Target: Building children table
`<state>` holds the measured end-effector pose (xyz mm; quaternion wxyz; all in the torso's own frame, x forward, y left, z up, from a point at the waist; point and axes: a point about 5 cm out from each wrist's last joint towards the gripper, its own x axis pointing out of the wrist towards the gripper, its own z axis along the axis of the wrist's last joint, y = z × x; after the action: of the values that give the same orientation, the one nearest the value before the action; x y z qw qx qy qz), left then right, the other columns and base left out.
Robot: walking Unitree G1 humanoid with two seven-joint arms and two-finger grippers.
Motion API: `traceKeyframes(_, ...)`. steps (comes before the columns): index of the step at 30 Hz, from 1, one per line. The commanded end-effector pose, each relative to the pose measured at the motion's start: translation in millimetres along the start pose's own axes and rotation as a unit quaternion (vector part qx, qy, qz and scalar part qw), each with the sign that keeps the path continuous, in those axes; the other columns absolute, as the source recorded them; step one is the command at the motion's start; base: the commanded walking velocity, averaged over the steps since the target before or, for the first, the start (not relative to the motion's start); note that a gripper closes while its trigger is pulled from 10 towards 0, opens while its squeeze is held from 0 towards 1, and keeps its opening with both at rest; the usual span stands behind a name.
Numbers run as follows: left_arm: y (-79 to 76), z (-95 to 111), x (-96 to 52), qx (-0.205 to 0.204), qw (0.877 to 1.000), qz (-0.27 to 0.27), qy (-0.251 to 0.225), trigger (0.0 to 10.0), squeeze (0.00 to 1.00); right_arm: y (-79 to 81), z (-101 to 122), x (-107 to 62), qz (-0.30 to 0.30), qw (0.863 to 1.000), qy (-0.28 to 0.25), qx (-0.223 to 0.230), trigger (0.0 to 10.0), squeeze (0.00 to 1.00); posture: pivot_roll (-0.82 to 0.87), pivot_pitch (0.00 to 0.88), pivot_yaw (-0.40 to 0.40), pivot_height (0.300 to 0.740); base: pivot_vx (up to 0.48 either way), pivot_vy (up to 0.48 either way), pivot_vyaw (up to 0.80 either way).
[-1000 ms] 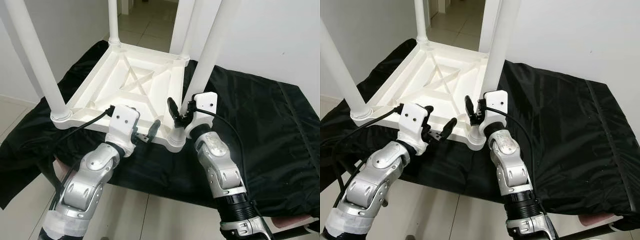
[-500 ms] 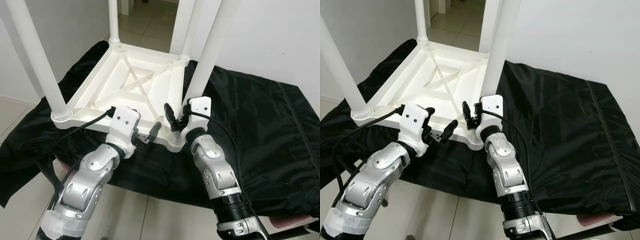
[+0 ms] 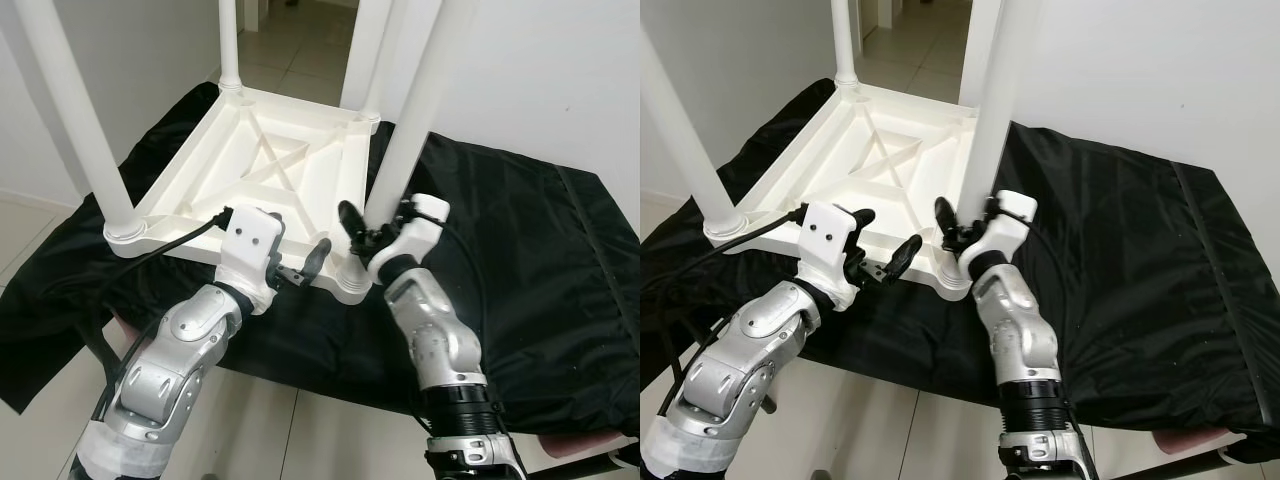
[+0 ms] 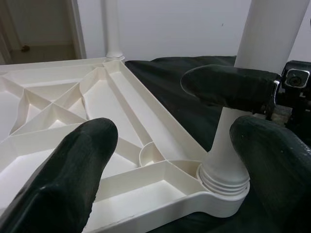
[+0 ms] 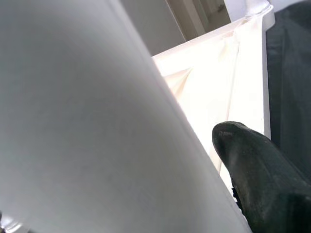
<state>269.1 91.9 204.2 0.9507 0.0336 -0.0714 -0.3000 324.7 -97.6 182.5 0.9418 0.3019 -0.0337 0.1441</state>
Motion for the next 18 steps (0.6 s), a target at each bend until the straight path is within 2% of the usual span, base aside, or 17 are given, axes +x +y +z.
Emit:
traceKeyframes(1,-11.8,4.2,1.0,0.002,0.997,-0.075,-0.004,10.0,0.0,7.0,3.6,2.1,0.009,0.998,-0.016,0.065,10.0,0.0,0.04,0.032,-0.123,0.74,0.0,0.0,0.0)
traceKeyframes(2,-14.6,5.9,1.4,-0.002,0.997,-0.078,-0.008,10.0,0.0,5.4,6.5,1.3,0.011,0.993,-0.027,0.112,10.0,0.0,0.03,0.044,-0.126,0.74,0.0,0.0,0.0)
traceKeyframes(3,-16.3,6.8,1.6,-0.004,0.997,-0.08,-0.01,10.0,0.0,4.6,8.3,0.7,0.012,0.99,-0.034,0.138,10.0,0.0,0.03,0.046,-0.122,0.74,0.0,0.0,0.0)
traceKeyframes(4,-16.3,6.8,1.6,-0.004,0.997,-0.08,-0.01,10.0,0.0,4.6,8.3,0.7,0.012,0.99,-0.034,0.138,10.0,0.0,0.03,0.046,-0.122,0.74,0.0,0.0,0.0)
traceKeyframes(6,-27.5,4.2,3.0,0.01,0.995,-0.1,-0.002,10.0,0.0,0.9,9.9,-2.5,0.019,0.977,-0.043,0.207,10.0,0.0,0.03,0.053,-0.119,0.74,0.0,0.0,0.0)
traceKeyframes(7,-32.3,3.1,3.8,0.013,0.994,-0.107,0.001,10.0,0.0,-1.0,9.6,-3.9,0.019,0.973,-0.045,0.226,10.0,0.0,0.03,0.054,-0.118,0.74,0.0,0.0,0.0)
traceKeyframes(9,-32.3,3.1,3.8,0.013,0.994,-0.107,0.001,10.0,0.0,-1.0,9.6,-3.9,0.019,0.973,-0.045,0.226,10.0,0.0,0.03,0.054,-0.118,0.74,0.0,0.0,0.0)
traceKeyframes(10,-40.5,1.9,5.8,0.023,0.993,-0.118,0.001,10.0,0.0,-2.7,7.7,-7.6,0.031,0.964,-0.046,0.259,10.0,0.0,0.03,0.056,-0.114,0.74,0.0,0.0,0.0)
traceKeyframes(13,-40.5,1.9,5.8,0.023,0.993,-0.118,0.001,10.0,0.0,-2.7,7.7,-7.6,0.031,0.964,-0.046,0.259,10.0,0.0,0.03,0.056,-0.114,0.74,0.0,0.0,0.0)
traceKeyframes(14,-50.3,0.2,8.0,0.03,0.991,-0.132,0.001,10.0,0.0,-6.4,2.2,-12.6,0.042,0.956,-0.042,0.289,10.0,0.0,0.02,0.062,-0.11,0.74,0.0,0.0,0.0)
traceKeyframes(15,-50.3,0.2,8.0,0.03,0.991,-0.132,0.001,10.0,0.0,-6.4,2.2,-12.6,0.042,0.956,-0.042,0.289,10.0,0.0,0.02,0.062,-0.11,0.74,0.0,0.0,0.0)
traceKeyframes(16,-59.7,-1.6,9.4,0.03,0.988,-0.149,0.004,10.0,0.0,-12.9,-2.4,-18.4,0.05,0.943,-0.043,0.326,10.0,0.0,0.02,0.062,-0.107,0.74,0.0,0.0,0.0)
traceKeyframes(17,-59.7,-1.6,9.4,0.03,0.988,-0.149,0.004,10.0,0.0,-12.9,-2.4,-18.4,0.05,0.943,-0.043,0.326,10.0,0.0,0.02,0.062,-0.107,0.74,0.0,0.0,0.0)
traceKeyframes(18,-65.0,-2.1,11.6,0.037,0.986,-0.161,0.004,10.0,0.0,-38.9,-8.9,-30.0,0.04,0.899,-0.067,0.43,10.0,0.0,0.02,0.067,-0.105,0.74,0.0,0.0,0.0)
